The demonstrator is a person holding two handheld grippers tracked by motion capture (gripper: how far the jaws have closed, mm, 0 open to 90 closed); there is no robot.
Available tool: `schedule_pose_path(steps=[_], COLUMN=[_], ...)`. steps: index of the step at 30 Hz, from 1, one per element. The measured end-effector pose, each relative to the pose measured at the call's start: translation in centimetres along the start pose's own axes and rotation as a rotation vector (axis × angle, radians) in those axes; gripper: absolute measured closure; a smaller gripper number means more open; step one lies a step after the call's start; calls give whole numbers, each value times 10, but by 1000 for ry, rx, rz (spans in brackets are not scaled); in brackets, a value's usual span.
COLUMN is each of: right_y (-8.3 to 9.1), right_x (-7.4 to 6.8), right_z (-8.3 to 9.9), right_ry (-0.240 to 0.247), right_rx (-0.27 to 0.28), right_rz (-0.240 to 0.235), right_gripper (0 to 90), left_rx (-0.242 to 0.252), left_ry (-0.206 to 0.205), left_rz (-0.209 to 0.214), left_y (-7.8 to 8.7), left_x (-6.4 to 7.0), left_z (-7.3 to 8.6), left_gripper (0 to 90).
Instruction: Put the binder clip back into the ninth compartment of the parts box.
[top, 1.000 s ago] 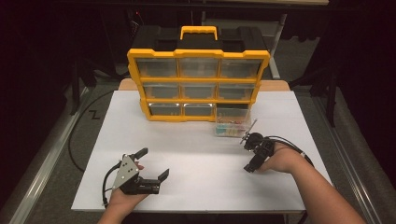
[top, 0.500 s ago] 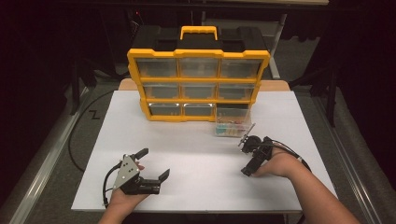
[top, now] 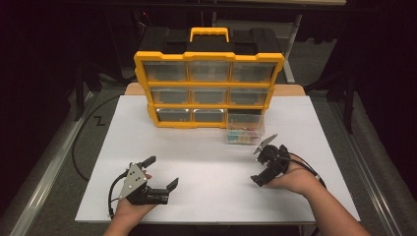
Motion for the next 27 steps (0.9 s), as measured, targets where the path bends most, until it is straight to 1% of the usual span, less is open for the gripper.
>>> schedule_pose_path(steps=[2, 7, 9, 11, 14, 16, 20, 25, 27], right_y=[1, 2, 2, 2, 3, 3, 7, 8, 8], right_x=[0, -1, -1, -1, -4, -6, -10, -13, -13], right_z=[-1, 0, 0, 0, 0, 0, -1, -1, 0], right_ry=[-26, -65, -93, -106, -149, -161, -228, -298, -320], right_rx=[41, 121, 159, 200, 263, 302, 386, 466, 495], right_rz=[8, 17, 17, 22, 11, 20, 14, 9, 15], right_gripper=[5, 5, 5, 10, 10, 9, 9, 9, 9], left_rx=[-4, -3, -3, -3, -5, -6, -10, -16, -18], left_ry=[-1, 0, 0, 1, 3, 4, 3, 5, 5], left_rz=[-1, -5, -7, -8, -11, -13, -13, -18, -18], left_y=[0, 0, 1, 1, 1, 1, 1, 0, 0], left_x=[0, -1, -2, -2, -3, -3, -4, -4, -4], left_z=[1, 1, 1, 1, 2, 2, 3, 4, 4], left_gripper=[2, 2, 2, 2, 2, 2, 2, 2, 2])
Point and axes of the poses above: each handheld gripper's, and its own axes: y roughly backward along the jaws, z roughly out of its underside, x roughly to its right, the point moved 8 cm from there along -y, roughly forward along the jaws, and after that the axes turned 12 degrees about z, right-handed, at the moved point
